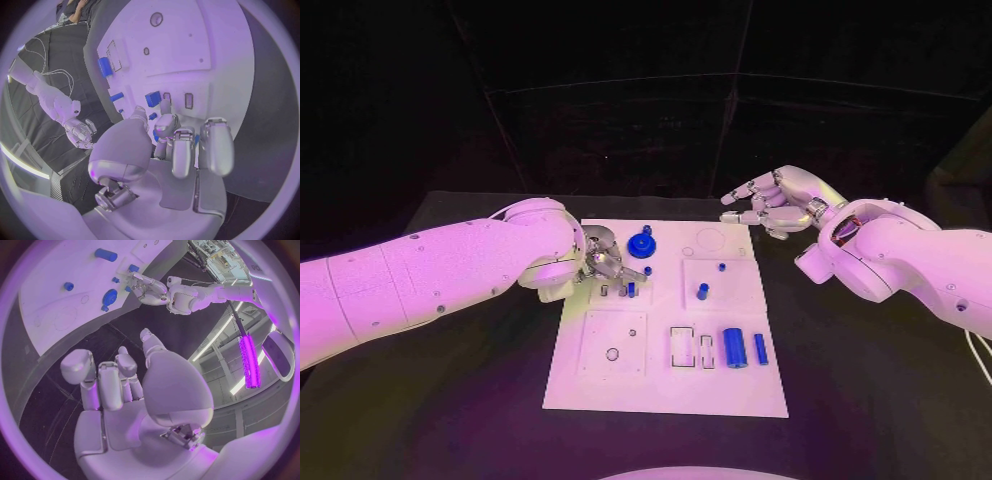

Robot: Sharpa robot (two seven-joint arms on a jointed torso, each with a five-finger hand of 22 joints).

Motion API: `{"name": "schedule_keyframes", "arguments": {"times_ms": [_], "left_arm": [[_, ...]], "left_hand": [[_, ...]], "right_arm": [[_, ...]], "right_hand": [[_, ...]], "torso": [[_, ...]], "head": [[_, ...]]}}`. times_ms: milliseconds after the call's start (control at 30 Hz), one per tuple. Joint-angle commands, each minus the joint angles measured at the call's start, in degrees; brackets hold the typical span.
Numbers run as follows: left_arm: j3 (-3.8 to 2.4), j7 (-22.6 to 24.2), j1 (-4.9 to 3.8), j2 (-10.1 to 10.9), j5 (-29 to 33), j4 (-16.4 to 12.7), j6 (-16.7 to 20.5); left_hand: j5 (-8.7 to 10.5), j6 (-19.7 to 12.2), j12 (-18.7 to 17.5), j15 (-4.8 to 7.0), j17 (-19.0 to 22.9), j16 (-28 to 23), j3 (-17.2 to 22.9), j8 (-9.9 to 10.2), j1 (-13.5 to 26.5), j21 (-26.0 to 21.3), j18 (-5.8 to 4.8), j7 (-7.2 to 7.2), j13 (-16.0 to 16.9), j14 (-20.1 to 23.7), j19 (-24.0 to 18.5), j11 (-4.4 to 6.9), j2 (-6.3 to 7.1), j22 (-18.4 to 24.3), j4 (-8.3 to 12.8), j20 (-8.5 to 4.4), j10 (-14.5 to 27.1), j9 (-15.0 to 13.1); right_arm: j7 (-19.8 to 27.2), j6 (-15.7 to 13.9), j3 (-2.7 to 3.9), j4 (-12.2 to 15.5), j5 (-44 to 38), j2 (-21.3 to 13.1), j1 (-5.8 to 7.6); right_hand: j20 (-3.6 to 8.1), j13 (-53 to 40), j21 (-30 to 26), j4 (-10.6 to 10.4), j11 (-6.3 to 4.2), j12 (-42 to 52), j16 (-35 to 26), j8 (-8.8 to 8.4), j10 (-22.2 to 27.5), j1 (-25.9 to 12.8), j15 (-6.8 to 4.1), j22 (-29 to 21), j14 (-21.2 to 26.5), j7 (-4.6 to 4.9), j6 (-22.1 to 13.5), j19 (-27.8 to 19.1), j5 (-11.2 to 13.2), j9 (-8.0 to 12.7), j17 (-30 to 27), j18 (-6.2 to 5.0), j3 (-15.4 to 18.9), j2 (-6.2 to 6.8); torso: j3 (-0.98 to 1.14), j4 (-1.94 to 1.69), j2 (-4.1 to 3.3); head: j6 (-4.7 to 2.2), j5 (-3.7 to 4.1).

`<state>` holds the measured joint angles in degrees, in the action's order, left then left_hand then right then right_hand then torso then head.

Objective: Assemble the parts on the task board

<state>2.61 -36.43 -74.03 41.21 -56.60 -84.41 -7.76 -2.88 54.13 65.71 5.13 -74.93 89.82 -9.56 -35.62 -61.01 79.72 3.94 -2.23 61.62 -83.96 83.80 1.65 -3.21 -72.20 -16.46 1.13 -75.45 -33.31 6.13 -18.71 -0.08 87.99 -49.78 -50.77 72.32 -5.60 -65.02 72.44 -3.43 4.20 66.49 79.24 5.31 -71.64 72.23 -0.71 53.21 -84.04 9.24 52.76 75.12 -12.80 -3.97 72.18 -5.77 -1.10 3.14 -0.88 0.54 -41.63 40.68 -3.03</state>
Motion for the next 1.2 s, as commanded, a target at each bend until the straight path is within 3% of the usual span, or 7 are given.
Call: {"name": "schedule_keyframes", "arguments": {"times_ms": [33, 1100, 1200], "left_arm": [[0.13, -1.5, -0.22, -0.5, -1.1, 0.2, -0.5], [1.09, -1.5, -0.81, -1.9, -1.1, 0.8, -2.3], [1.13, -1.2, -0.84, -1.9, -1.1, 0.8, -1.7]], "left_hand": [[0.04, -0.6, 0.3, 0.25, -15.1, 0.2, -0.4, -0.3, 0.0, 0.4, -0.69, 0.03, 0.1, -6.0, 1.5, 0.17, -0.43, -0.1, 0.0, -0.38, -0.3, -0.3], [-0.11, -2.2, 0.5, 0.28, -15.1, 0.2, -0.2, -2.2, -5.3, 0.7, -0.77, 0.11, 0.2, -6.0, 1.5, 0.24, -1.0, -0.8, 3.0, -0.38, -0.1, -3.9], [-0.12, -2.2, 0.6, 0.3, -15.1, 0.2, 0.4, -2.3, -6.3, 0.7, -0.78, 0.17, 0.3, -6.0, 1.5, 0.29, -1.63, -0.9, 3.6, -0.39, -0.2, -4.2]], "right_arm": [[-0.3, 1.0, 0.06, -0.4, -0.6, 0.3, 0.14], [-1.6, 2.4, 0.05, -2.4, -1.8, 1.8, 0.13], [-1.7, 2.6, 0.05, -2.6, -2.0, 1.9, 0.13]], "right_hand": [[0.27, 0.1, -0.4, 0.0, -0.22, 0.0, -0.3, 0.23, 0.1, -0.4, 0.08, -0.1, -2.1, -0.23, 0.2, -0.1, -0.2, -0.1, -0.1, -0.91, 0.2, -0.37], [0.34, 0.4, -0.7, -0.2, -0.3, -0.2, -0.8, 0.48, 0.3, -0.1, 0.0, -0.6, -2.0, -0.3, 0.2, -0.2, -1.6, -0.1, -0.5, -0.97, 1.0, -1.0], [0.35, 0.4, -0.8, -0.2, -0.31, -0.2, -0.8, 0.52, 0.3, -0.1, -0.01, -0.7, -2.0, -0.31, 0.2, -0.2, -1.8, -0.1, -0.6, -0.98, 1.1, -1.08]], "torso": [[-0.02, -0.03, -0.05], [-0.01, -0.01, 0.02], [0.01, 0.0, 0.0]], "head": [[0.18, -0.05], [0.76, -0.13], [0.77, -0.12]]}}
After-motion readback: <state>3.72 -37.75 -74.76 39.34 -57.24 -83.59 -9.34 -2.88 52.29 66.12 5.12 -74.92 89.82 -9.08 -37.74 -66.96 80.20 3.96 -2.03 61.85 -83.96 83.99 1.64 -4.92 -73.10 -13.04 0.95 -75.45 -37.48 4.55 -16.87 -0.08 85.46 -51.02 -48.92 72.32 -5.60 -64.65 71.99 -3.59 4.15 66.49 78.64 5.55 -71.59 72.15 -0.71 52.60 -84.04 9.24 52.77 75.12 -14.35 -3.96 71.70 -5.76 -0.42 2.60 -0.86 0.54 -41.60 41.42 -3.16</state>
